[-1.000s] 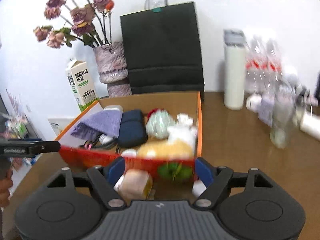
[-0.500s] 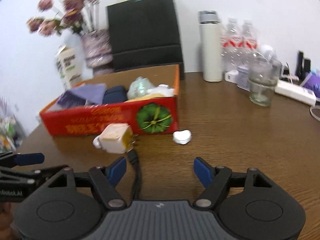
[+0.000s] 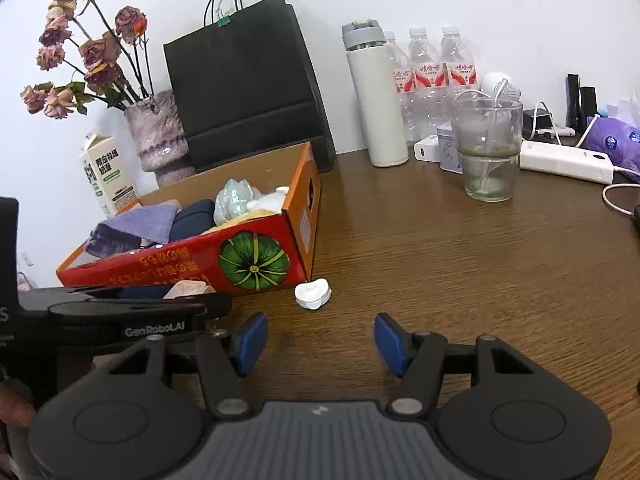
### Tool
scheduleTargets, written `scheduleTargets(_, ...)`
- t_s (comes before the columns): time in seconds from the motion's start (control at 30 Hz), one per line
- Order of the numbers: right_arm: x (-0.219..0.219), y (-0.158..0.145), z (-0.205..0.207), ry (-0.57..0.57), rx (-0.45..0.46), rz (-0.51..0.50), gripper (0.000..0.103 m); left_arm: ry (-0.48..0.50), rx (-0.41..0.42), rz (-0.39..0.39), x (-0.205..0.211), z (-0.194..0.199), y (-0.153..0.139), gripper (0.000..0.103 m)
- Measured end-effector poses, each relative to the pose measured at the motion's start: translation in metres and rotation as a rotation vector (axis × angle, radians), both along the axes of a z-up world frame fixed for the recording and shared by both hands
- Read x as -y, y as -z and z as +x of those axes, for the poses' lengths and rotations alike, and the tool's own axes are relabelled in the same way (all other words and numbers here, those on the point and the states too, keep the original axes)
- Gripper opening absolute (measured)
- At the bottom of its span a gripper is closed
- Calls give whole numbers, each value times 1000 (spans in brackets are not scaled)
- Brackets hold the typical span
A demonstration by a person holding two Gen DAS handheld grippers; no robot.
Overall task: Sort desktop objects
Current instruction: 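Grasp the cream cube charger with the left tool while the right tool grasps the white earbud case, then drop the charger into the box with the left tool while the right tool drops the earbud case in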
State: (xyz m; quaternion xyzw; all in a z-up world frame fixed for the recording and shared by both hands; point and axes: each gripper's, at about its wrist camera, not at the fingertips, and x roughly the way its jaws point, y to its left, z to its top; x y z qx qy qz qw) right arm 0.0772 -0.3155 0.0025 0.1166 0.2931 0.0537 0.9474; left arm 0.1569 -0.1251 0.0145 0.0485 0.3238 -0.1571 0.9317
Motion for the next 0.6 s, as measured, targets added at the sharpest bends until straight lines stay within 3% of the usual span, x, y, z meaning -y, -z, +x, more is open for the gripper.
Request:
scheduleTargets(0.03, 0, 0, 2, 1, -4, -3, 59, 5, 4, -16, -2, -1, 0, 57)
scheduleTargets(0.07, 0, -1, 4, 3, -7, -7, 59, -4, 19, -21, -4, -3, -1, 43)
scheduleTargets(0.33, -14, -10, 44, -2, -39, -117, 52, -27, 25, -53, -18, -24, -13, 42)
scheduleTargets(0.4, -19, -5, 57, -15, -63, -129, 44, -32, 48, -89, -26, -33, -23, 42)
scheduleTargets(0.57, -34, 8, 73, -48, -99, -163, 40, -76, 103, -153, -49, -50, -51, 42)
scheduleTargets(0.6, -36, 8, 74, -49, -92, -179, 33, -86, 110, -161, -52, -51, -56, 42)
